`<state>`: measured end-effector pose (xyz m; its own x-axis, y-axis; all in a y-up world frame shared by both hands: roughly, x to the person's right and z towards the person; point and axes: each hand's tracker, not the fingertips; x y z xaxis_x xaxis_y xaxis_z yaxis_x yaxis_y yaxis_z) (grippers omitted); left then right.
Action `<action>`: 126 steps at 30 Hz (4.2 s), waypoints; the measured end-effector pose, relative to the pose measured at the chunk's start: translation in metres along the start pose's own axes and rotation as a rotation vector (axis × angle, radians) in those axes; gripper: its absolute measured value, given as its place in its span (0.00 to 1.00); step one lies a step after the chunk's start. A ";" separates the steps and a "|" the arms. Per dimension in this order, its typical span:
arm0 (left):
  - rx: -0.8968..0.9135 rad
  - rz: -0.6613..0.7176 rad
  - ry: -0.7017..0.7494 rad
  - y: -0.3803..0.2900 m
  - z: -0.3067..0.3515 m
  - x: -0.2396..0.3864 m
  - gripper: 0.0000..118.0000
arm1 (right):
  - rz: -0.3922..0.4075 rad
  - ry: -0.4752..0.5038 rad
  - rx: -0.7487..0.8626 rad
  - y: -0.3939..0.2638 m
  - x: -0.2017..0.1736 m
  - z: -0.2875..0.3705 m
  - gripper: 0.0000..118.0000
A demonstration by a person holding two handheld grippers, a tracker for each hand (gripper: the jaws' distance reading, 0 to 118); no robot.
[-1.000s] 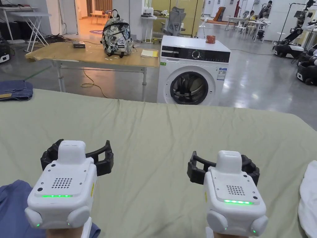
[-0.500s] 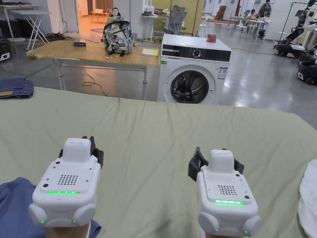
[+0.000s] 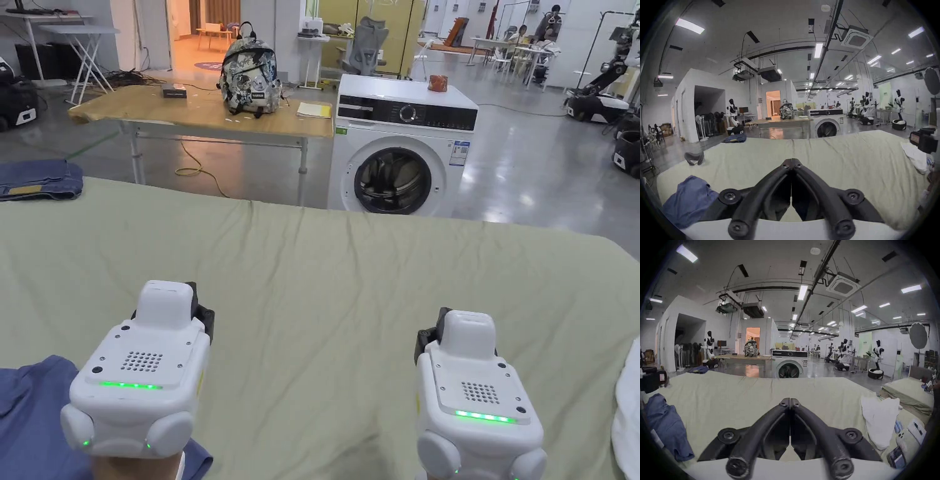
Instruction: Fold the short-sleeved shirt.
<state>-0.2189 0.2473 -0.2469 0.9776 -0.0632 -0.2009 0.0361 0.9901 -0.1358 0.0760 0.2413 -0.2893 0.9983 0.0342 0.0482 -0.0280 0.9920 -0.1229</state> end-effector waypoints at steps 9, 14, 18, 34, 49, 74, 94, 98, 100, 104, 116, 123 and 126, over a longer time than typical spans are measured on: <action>-0.111 0.023 0.068 -0.002 0.026 -0.094 0.00 | 0.016 0.069 -0.013 0.001 -0.021 -0.002 0.00; -0.332 0.046 0.168 -0.010 0.036 -0.168 0.00 | 0.034 0.138 -0.029 -0.005 -0.050 -0.002 0.00; -0.564 0.097 0.173 -0.034 0.029 -0.228 0.00 | 0.050 0.190 -0.042 -0.013 -0.072 0.001 0.00; -0.895 0.166 0.121 -0.116 0.004 -0.304 0.77 | 0.090 0.249 -0.135 -0.039 -0.082 -0.004 0.00; -0.828 0.188 0.169 -0.141 0.018 -0.291 0.00 | 0.103 0.233 -0.183 -0.048 -0.068 0.000 0.00; -0.172 0.083 -0.288 0.142 -0.009 -0.107 0.00 | 0.012 0.088 -0.098 -0.006 0.009 0.015 0.00; -0.431 -0.009 -0.779 0.037 -0.006 0.187 0.00 | -0.022 -0.099 -0.145 -0.016 0.116 0.035 0.00; -0.437 0.005 -0.780 0.016 0.007 0.178 0.31 | -0.018 -0.103 -0.167 -0.021 0.120 0.035 0.00; -0.433 0.020 -0.753 0.016 0.005 0.166 0.72 | -0.018 -0.099 -0.175 -0.021 0.119 0.034 0.00; -0.379 0.117 -0.712 0.029 0.007 0.124 0.77 | -0.014 -0.071 -0.173 -0.017 0.109 0.032 0.00; -0.398 0.133 -0.375 -0.006 0.019 0.010 0.00 | -0.013 0.033 -0.132 -0.008 0.067 0.034 0.00; -0.497 0.249 -0.240 -0.048 0.003 -0.047 0.00 | -0.006 0.063 -0.147 -0.010 0.053 0.031 0.00; -0.536 0.282 -0.230 -0.050 -0.026 -0.075 0.00 | -0.002 0.072 -0.154 -0.009 0.049 0.028 0.00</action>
<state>-0.2995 0.1989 -0.2502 0.9562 0.2769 -0.0949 -0.2786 0.7614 -0.5853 0.1238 0.2378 -0.2578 0.9996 0.0175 -0.0220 -0.0229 0.9616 -0.2735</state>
